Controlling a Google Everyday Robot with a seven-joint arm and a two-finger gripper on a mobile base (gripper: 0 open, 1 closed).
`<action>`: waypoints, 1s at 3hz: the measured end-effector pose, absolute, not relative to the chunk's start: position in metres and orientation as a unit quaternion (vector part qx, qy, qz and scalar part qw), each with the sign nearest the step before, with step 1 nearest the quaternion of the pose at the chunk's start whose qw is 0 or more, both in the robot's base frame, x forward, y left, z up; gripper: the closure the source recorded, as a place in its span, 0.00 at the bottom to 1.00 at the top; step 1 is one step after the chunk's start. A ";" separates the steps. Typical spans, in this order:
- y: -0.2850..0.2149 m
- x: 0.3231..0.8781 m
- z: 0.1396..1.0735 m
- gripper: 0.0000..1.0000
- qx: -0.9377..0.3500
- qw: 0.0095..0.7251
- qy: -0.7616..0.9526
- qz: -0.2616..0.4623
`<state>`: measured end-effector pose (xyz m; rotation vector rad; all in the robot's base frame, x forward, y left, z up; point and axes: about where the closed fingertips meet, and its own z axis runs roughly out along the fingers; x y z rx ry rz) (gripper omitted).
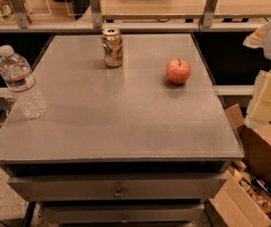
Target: Pick apple
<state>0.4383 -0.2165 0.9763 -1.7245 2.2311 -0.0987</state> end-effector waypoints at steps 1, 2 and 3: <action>-0.215 0.439 0.977 0.00 -0.604 0.161 0.780 -0.035; -0.209 0.457 0.969 0.00 -0.607 0.163 0.777 -0.028; -0.201 0.486 0.956 0.00 -0.612 0.183 0.769 -0.010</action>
Offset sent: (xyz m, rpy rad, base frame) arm 0.0400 0.0140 -0.0227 0.0250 0.0268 0.0244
